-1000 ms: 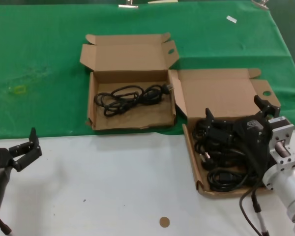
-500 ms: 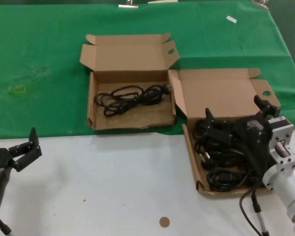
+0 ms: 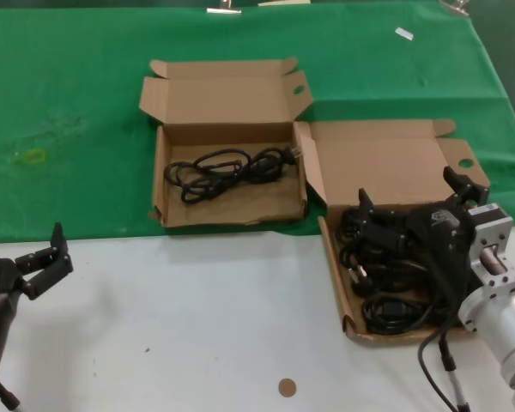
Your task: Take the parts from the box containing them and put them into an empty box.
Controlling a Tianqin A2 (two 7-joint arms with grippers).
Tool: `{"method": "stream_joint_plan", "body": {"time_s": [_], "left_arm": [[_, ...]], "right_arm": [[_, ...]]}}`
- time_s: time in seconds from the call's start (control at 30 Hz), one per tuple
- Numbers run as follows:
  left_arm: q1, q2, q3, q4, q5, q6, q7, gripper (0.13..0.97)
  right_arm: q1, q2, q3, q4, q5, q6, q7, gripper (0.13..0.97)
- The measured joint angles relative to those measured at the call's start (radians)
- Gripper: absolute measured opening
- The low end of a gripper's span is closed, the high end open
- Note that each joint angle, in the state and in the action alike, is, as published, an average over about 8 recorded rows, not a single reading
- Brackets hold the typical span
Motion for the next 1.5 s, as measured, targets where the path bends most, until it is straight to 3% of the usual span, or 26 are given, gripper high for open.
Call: {"method": "stream_joint_plan", "body": {"time_s": [1.5], "left_arm": [[0.000,0.000,0.000,0.000,0.000,0.000,0.000,0.966]], "right_arm": [[0.000,0.000,0.000,0.000,0.000,0.000,0.000,0.966]]}}
